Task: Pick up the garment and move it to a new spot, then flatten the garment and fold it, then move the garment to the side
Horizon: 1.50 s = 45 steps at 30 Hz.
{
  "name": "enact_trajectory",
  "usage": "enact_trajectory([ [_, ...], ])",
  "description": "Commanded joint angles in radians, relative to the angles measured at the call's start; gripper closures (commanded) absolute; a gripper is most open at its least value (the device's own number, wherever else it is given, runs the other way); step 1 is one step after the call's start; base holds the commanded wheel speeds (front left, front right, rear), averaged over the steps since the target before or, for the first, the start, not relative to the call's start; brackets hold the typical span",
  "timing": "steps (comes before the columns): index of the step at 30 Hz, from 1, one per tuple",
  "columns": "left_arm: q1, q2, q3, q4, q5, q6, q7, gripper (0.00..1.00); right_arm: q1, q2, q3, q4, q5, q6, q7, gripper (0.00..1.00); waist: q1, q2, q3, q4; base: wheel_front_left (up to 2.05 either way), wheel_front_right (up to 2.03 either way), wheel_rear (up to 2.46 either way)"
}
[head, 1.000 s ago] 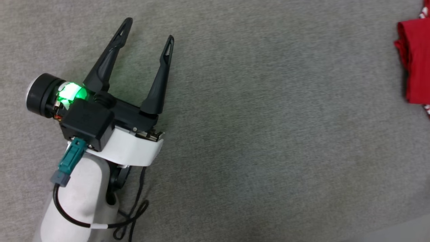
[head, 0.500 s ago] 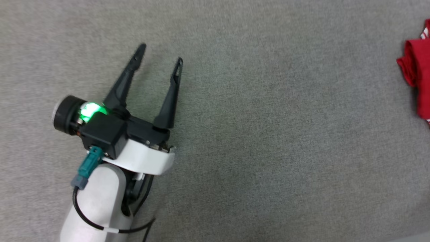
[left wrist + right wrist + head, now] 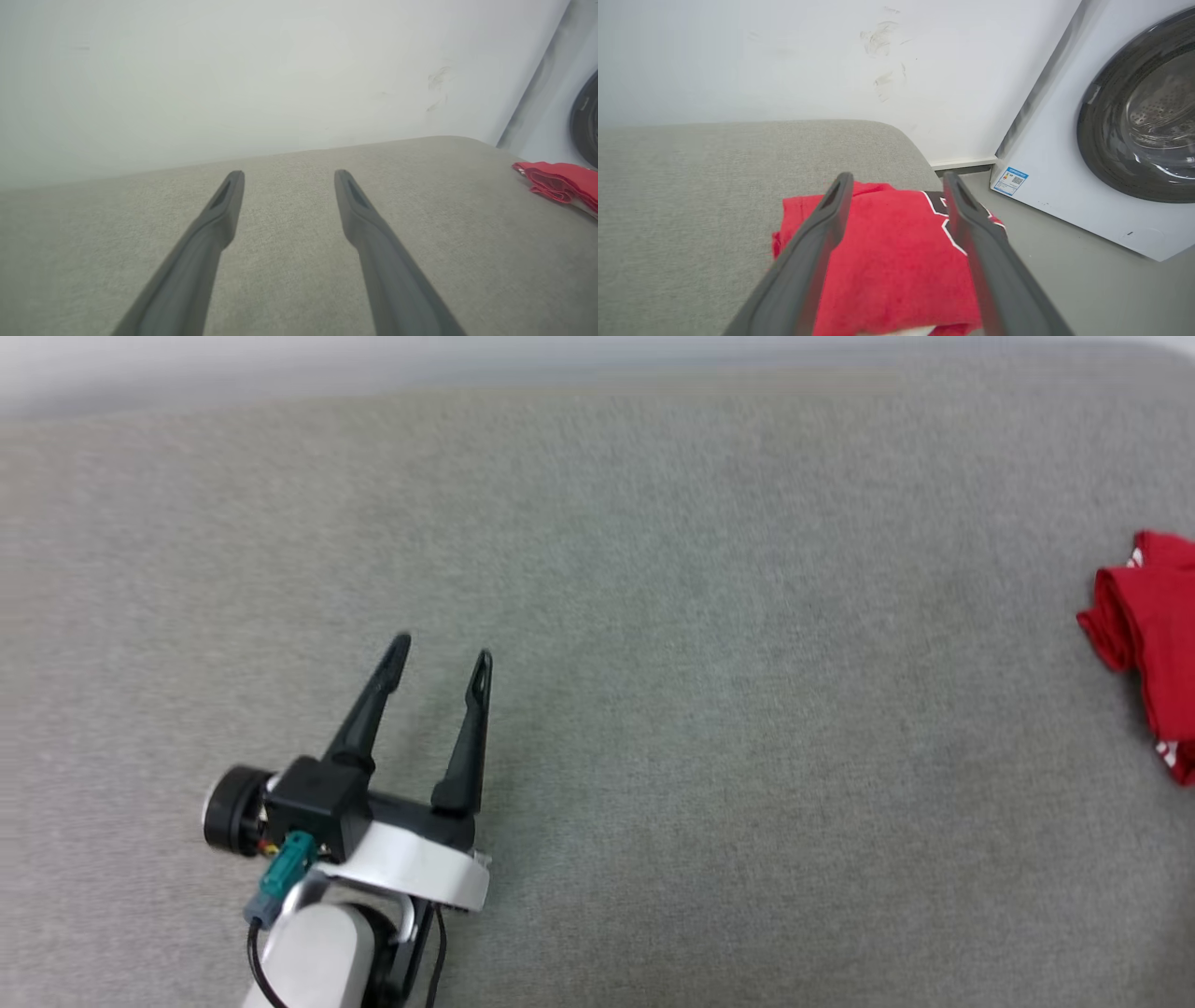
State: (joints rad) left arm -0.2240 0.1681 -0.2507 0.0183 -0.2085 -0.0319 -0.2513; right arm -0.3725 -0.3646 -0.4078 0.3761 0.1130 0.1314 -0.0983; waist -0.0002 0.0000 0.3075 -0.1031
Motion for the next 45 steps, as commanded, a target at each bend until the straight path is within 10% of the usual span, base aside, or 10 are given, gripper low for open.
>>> enact_trajectory([
  [1,0.023,-0.005,0.002,0.009,-0.005,0.006,-0.007,0.00,0.043,0.023,0.012,-0.025,0.004,-0.002,-0.005,0.00,0.0002,0.0000,-0.068,0.043,0.00,0.00,0.00],
  [19,0.221,0.044,0.090,0.143,-0.057,0.056,-0.014,0.00,0.459,0.296,0.326,-0.457,0.028,-0.001,0.057,0.00,0.0002,0.0000,-0.319,0.153,0.00,0.00,0.00],
  [45,0.278,0.062,0.089,0.127,-0.065,0.052,-0.016,0.00,0.598,0.316,0.309,-0.592,0.054,-0.001,0.086,0.00,0.0002,0.0000,-0.359,0.135,0.00,0.00,0.00],
])
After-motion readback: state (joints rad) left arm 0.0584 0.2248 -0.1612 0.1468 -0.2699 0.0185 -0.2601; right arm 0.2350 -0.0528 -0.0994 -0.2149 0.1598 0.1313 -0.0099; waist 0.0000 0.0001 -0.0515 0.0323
